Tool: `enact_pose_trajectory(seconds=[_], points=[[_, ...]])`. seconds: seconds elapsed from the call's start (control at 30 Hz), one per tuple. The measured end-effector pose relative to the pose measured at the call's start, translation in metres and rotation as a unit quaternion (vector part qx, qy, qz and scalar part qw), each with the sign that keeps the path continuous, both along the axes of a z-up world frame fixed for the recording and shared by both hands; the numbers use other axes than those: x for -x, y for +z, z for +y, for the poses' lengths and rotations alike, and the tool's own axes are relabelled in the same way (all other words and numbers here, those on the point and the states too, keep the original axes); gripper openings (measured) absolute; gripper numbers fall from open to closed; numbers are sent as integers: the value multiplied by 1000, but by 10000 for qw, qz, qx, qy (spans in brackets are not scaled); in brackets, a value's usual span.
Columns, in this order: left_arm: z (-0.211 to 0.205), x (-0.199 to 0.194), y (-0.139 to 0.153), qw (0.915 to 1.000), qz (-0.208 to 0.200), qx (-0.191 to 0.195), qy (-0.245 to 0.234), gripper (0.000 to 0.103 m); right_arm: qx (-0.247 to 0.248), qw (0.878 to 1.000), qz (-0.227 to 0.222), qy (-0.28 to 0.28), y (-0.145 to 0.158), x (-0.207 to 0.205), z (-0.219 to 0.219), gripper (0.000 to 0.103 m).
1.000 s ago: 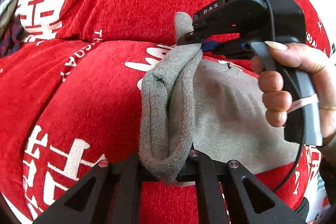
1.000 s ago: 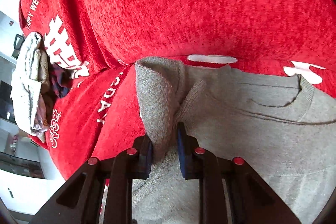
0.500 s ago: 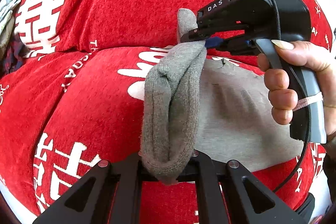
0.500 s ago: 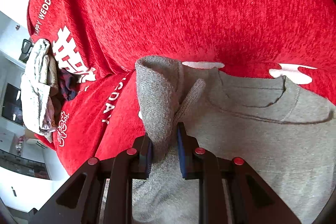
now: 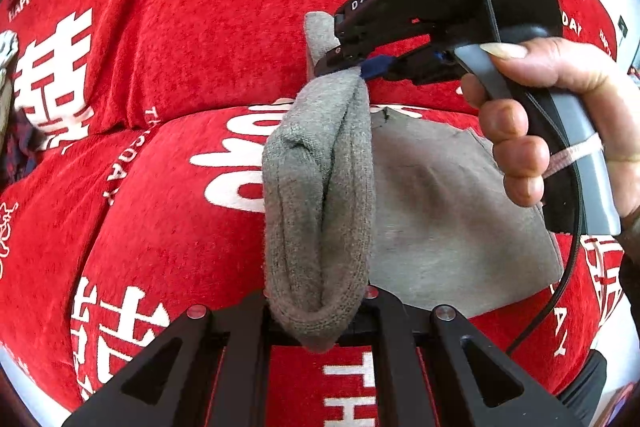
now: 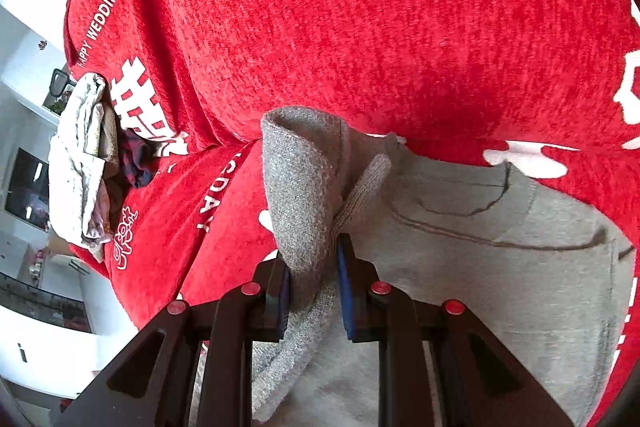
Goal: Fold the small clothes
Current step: 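Hold the grey sweater edges with both tools and lift them together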
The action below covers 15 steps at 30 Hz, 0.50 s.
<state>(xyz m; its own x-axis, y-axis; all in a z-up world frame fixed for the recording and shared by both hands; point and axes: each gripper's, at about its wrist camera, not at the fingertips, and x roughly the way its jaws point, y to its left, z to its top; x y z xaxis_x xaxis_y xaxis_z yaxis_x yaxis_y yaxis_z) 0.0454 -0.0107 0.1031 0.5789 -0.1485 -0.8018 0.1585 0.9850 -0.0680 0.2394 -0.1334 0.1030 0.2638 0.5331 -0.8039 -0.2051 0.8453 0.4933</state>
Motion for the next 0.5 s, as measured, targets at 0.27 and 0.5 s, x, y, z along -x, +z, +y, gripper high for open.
enact_pose_trajectory(seconds=[0.27,0.5], points=[[-31,3,2,9995,-27,-242,-192,9,-11,10000,-41,-37,5,3,-24,22],[-46,6,4,9990,-24,-351,-285,9,-43,9999,-102,-52,10,6,-37,22]])
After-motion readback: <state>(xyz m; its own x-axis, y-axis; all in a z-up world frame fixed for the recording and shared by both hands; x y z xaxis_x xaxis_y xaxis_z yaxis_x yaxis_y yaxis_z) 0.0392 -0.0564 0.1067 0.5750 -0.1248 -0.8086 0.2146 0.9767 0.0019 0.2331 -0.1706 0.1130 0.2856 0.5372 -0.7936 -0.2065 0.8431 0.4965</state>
